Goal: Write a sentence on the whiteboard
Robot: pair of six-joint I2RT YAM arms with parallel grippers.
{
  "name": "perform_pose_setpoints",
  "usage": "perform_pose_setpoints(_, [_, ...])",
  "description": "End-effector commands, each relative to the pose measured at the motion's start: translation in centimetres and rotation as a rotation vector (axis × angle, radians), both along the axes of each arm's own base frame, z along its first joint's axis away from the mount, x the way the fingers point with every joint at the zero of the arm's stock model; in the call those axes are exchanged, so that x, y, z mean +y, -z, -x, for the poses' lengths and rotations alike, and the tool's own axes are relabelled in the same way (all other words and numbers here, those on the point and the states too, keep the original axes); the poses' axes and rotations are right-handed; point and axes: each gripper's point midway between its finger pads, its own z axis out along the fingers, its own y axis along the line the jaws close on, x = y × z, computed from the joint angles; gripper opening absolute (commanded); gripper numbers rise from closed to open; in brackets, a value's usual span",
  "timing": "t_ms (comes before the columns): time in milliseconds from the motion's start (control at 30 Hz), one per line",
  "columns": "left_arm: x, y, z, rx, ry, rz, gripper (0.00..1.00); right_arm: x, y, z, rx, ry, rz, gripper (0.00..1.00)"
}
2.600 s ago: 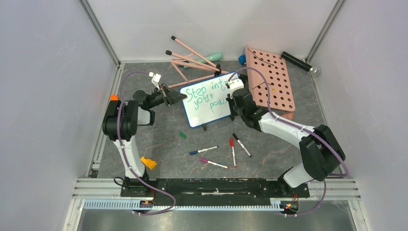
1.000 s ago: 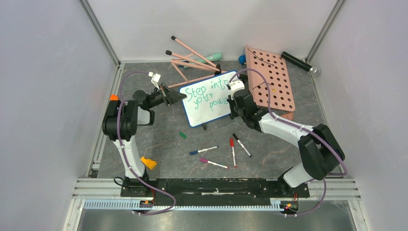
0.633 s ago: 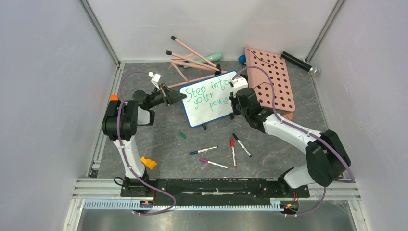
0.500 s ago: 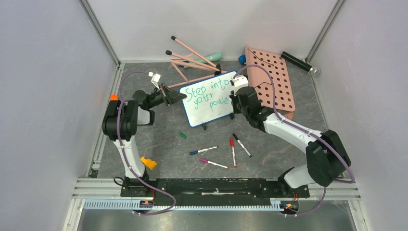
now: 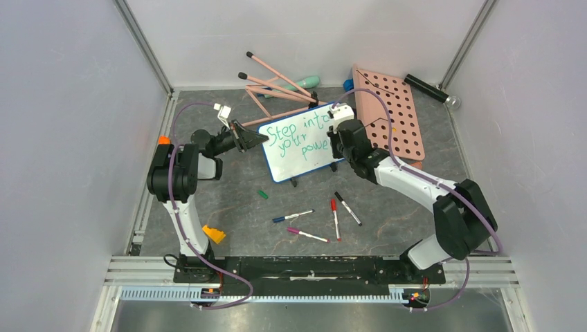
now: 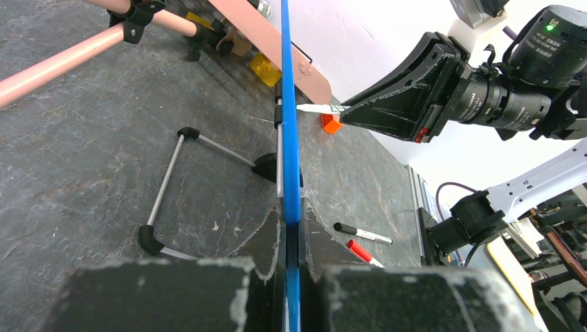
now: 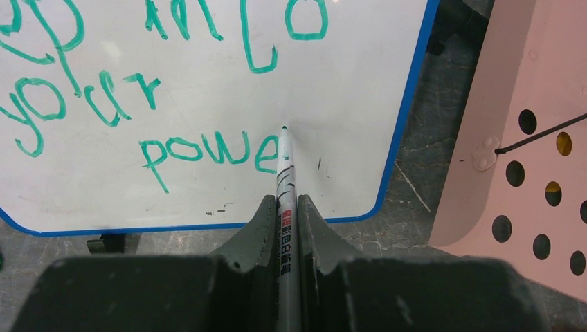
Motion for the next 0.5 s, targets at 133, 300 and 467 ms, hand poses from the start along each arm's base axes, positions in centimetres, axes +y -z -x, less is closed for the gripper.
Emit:
perform_pose_setpoints(133, [-0.1, -0.8, -0.1, -0.098, 0.021, -0.012, 0.02, -0.1, -1.3, -1.5, -0.039, 0.025, -0.003, 0.0])
perform_pose_setpoints(300, [-0.1, -0.9, -0.2, -0.099, 0.02, -0.012, 0.02, -0.2, -0.4, -1.2, -0.021, 0.025, -0.001, 0.0])
perform_pose_setpoints(467, [-0.1, -0.9, -0.2, -0.098, 0.02, -0.012, 0.02, -0.4, 0.8, -0.3, 0.003, 0.018, -0.002, 0.0])
